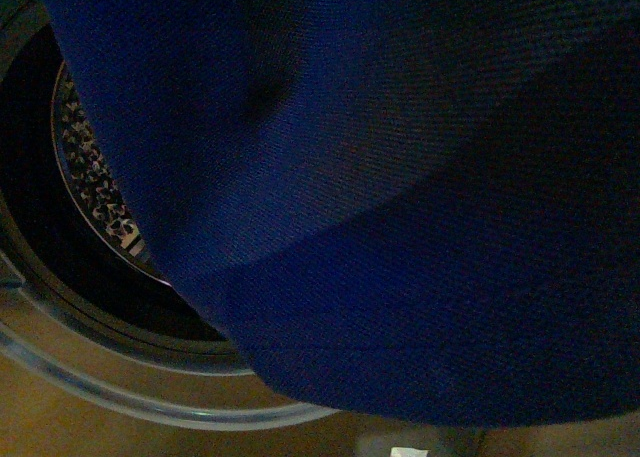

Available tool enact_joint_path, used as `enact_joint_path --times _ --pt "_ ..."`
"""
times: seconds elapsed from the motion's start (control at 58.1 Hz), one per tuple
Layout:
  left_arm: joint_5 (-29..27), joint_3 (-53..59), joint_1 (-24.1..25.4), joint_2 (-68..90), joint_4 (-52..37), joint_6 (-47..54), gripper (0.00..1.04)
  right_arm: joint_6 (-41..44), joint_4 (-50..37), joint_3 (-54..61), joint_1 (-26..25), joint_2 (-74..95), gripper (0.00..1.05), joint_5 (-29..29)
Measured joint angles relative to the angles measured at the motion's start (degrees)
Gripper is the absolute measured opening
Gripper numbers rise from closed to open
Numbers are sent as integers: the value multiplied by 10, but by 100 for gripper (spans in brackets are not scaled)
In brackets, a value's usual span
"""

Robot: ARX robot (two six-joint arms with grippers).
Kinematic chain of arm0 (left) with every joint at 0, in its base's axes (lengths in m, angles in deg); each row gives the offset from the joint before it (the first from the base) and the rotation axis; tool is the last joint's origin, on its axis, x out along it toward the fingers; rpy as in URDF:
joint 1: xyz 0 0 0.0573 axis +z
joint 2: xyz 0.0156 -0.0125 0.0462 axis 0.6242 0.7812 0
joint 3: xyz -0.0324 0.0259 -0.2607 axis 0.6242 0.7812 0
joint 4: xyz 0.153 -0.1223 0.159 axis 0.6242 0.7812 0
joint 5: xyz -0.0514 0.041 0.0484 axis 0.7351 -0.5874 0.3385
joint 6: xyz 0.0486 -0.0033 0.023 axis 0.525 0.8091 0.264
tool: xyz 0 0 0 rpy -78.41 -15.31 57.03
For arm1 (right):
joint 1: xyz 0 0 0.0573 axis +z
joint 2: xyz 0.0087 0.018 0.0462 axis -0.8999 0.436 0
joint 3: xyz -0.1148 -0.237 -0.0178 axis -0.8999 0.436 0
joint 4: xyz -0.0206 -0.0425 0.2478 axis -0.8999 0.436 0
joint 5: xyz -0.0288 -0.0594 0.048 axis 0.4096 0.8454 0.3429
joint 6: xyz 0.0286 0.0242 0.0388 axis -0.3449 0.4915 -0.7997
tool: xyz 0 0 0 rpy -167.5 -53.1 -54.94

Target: Put clothes into washing machine

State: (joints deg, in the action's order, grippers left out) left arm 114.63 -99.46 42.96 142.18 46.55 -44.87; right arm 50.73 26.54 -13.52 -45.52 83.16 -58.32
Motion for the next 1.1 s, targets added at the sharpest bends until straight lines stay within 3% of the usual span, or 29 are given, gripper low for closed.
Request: enact_joint_path --times 0.293,0.723,0.809,0.982,1.102 --pt "37 -76 -112 57 -41 -24 98 0 0 0 0 0 6 0" --pt "69 -97 -216 71 -112 -104 98 0 0 0 0 0 6 0" --pt "46 -103 -238 71 -85 -93 98 0 0 0 0 0 6 0" --pt "-54 -135 -288 87 16 -23 98 0 0 0 0 0 6 1" --pt "-173 -173 -317 116 91 25 98 0 0 0 0 0 6 1"
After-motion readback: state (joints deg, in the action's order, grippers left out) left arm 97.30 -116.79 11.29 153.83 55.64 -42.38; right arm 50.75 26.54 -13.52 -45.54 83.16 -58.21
